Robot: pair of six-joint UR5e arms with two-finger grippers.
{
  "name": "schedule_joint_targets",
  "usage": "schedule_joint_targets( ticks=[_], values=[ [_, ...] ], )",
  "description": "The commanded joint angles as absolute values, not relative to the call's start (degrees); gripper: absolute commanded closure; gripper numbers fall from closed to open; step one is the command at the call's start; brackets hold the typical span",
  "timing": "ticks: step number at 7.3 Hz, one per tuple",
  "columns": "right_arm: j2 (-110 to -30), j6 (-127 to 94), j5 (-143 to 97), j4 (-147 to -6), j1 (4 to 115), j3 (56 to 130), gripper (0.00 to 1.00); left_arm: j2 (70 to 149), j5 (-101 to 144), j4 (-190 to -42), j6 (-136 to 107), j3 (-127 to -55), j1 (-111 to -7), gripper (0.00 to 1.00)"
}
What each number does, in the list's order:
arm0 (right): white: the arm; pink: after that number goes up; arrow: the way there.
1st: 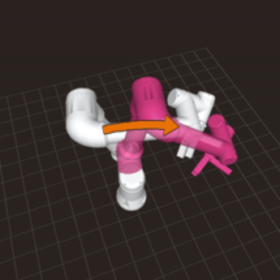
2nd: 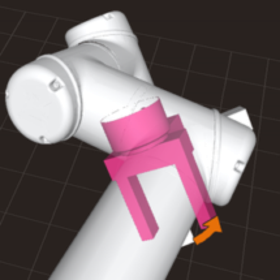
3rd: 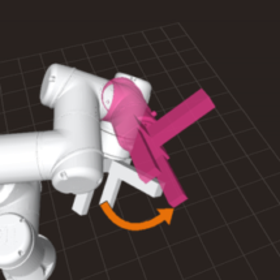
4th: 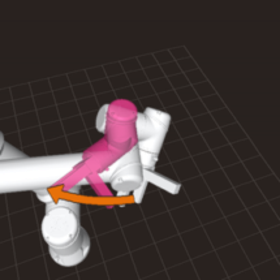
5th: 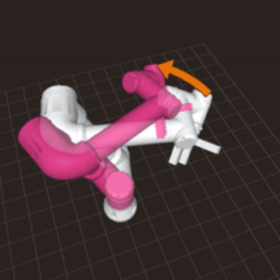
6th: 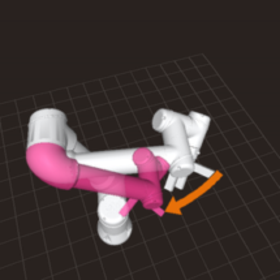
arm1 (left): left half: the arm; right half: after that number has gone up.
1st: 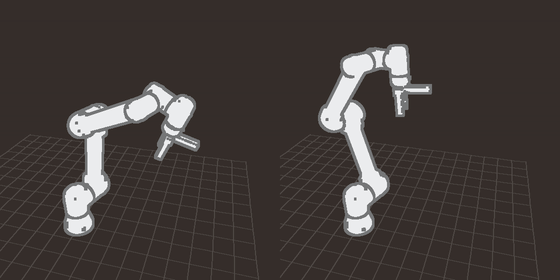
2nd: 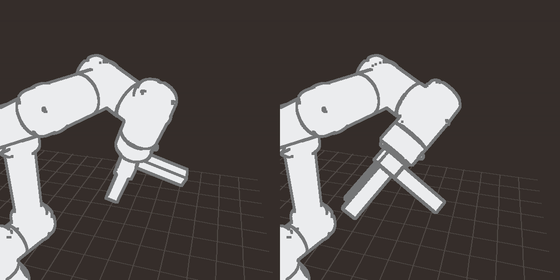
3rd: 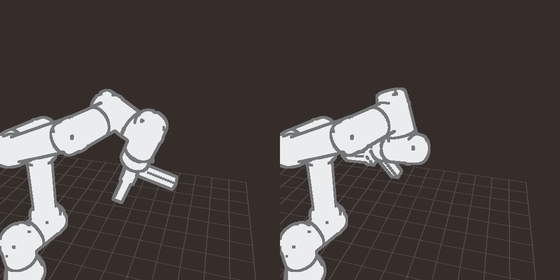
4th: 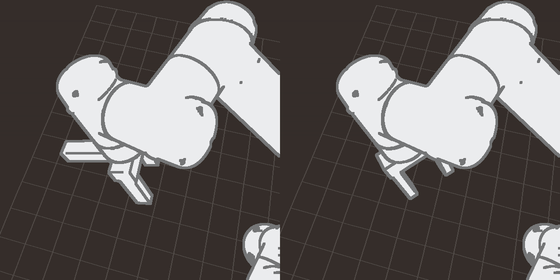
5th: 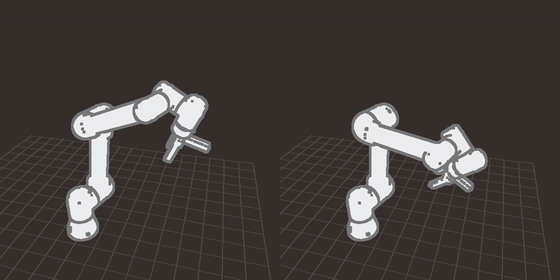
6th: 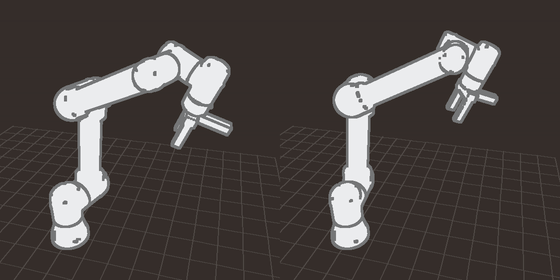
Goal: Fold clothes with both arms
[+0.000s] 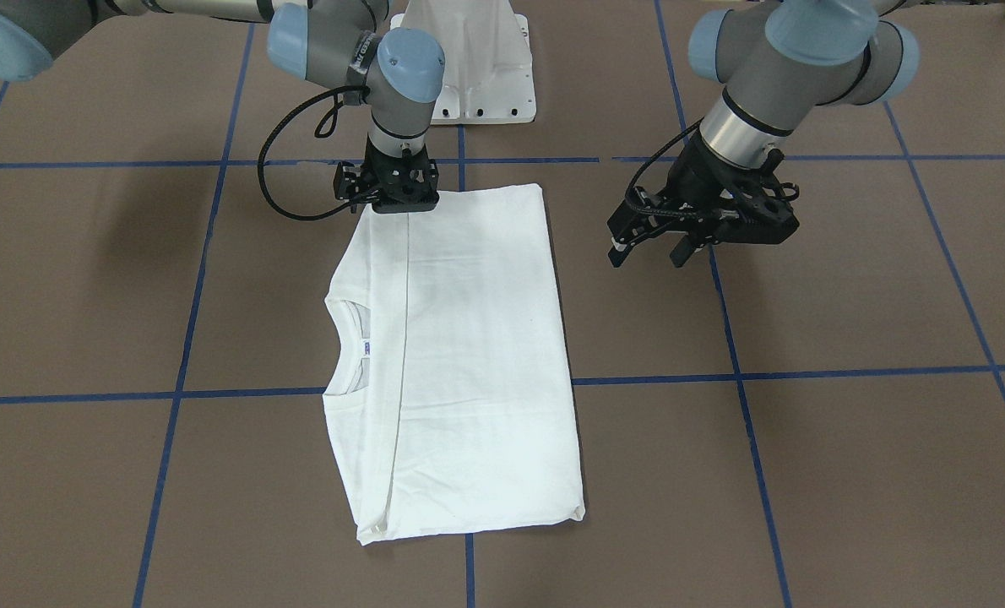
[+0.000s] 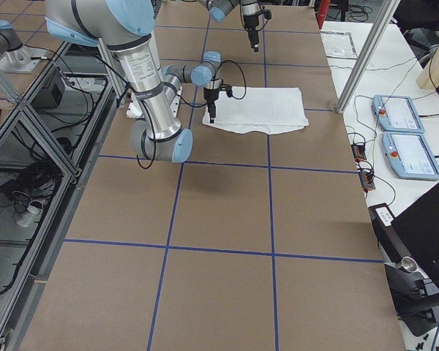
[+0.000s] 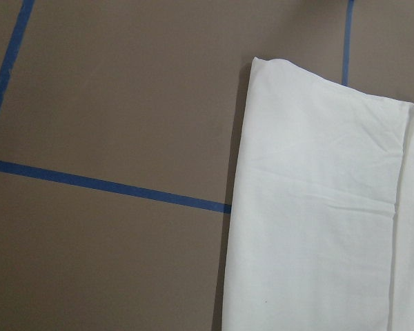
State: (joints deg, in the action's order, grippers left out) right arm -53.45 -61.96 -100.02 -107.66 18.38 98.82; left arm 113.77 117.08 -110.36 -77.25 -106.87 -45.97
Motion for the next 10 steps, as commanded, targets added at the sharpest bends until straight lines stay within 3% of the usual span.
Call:
schedule_joint_targets(
  ticks=[1, 5, 10],
  values=[
    [-53.53, -61.44, -100.02, -108.37, 18.37, 99.05, 0.00, 113.82, 117.51, -110.39, -77.26, -106.88, -45.97, 0.00],
    [-55.01, -59.60, -99.93, -108.72, 19.94, 99.31, 0.00, 114.08, 117.51, -110.48, -77.34, -106.70, -45.00, 0.00],
    [-64.41, -53.97, -99.67, -108.37, 22.94, 108.01, 0.00, 114.43, 117.42, -110.83, -79.10, -106.79, -43.07, 0.00]
  ],
)
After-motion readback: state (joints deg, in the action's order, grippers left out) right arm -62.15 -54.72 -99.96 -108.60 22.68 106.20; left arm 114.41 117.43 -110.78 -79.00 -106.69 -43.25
